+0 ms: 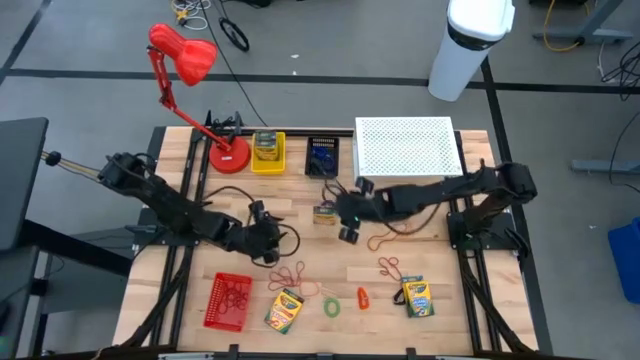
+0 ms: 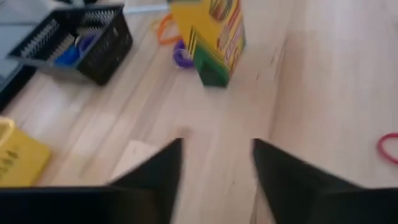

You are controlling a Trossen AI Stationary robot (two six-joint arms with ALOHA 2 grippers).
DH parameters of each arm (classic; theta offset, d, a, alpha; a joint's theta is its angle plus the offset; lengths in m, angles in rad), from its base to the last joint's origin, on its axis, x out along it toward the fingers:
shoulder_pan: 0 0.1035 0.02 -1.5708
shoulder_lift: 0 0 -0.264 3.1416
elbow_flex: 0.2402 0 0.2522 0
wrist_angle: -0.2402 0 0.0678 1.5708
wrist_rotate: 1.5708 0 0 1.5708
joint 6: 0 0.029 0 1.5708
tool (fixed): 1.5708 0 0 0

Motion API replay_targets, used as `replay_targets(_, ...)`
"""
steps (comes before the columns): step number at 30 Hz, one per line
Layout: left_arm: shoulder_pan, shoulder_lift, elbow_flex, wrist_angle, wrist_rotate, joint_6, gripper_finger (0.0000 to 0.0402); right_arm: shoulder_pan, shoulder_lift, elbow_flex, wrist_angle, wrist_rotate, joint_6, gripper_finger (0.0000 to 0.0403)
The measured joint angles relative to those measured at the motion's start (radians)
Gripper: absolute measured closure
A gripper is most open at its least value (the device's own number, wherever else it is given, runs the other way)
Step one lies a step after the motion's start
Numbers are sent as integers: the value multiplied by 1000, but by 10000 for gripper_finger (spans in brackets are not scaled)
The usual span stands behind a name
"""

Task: Pick & Place Office Desk Supplies
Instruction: Put the top left yellow crayon box into the yellow bin

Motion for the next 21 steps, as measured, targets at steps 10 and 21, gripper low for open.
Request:
replay_targets(10,187,-110,243,-174,356,222,358,148,-95,-390,433,39,53,345)
replay_targets(21,319,131,645,-562,467,331,169,240,-104,-492,531,100,85,375)
